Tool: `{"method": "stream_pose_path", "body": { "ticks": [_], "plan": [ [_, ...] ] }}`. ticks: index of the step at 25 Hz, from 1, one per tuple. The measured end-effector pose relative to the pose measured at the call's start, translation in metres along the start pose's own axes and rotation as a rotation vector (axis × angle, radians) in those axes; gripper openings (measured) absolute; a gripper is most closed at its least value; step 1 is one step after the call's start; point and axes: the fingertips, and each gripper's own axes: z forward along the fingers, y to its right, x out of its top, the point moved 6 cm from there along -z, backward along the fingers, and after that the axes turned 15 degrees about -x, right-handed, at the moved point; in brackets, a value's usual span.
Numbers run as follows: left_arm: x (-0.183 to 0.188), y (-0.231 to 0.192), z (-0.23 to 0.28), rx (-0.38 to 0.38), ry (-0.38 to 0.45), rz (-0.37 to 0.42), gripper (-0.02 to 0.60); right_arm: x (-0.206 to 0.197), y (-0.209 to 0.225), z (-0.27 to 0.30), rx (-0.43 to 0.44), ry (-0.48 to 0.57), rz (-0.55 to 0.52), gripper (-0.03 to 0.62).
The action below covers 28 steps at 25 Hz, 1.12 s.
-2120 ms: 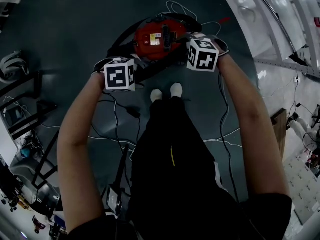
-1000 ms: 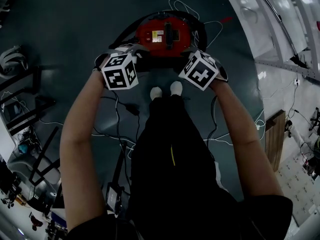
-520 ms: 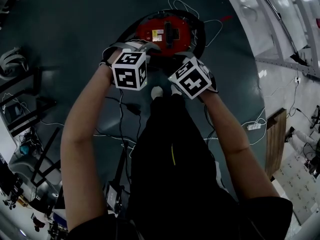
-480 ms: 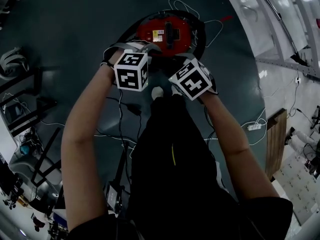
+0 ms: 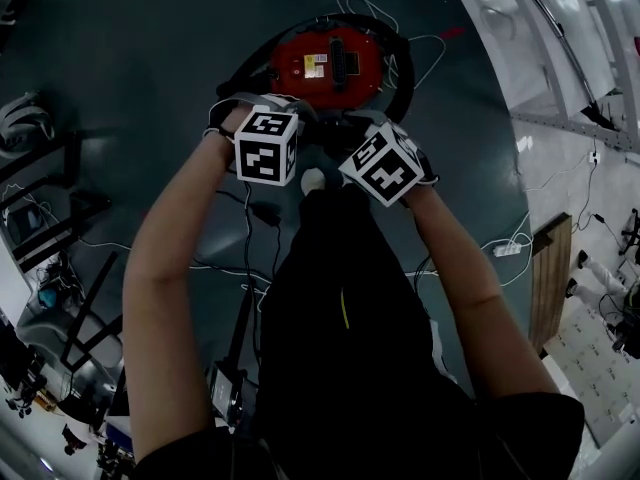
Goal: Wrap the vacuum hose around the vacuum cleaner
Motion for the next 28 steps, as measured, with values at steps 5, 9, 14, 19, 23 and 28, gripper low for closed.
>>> {"method": "stream_pose_path", "body": {
  "ticks": [5,9,14,19,23,28],
  "plan": [
    [-0.009,0.005,-0.004,-0.006,0.005,-0.031,0.098,0.011,-0.003,-0.001,-0.001,0.091,-0.130,0.267],
    [-0.014,0.006,-0.012,0.007,0.060,-0.084,0.098,0.020,0.006,-0.012,0.099,0.176,-0.238,0.262],
    [-0.012,0.014,-0.013,0.000,0.076,-0.088,0.098,0.000,0.031,-0.009,0.189,0.140,-0.397,0.272],
    [-0.009,0.020,-0.014,-0.009,0.087,-0.087,0.100,-0.022,0.061,0.006,0.163,0.085,-0.559,0.293],
    [-0.005,0.022,-0.017,-0.026,0.118,-0.093,0.101,-0.027,0.073,0.023,0.140,0.048,-0.661,0.336],
    [-0.014,0.017,-0.016,-0.032,0.123,-0.133,0.104,-0.035,0.065,0.035,0.158,-0.022,-0.772,0.241]
  ]
}}
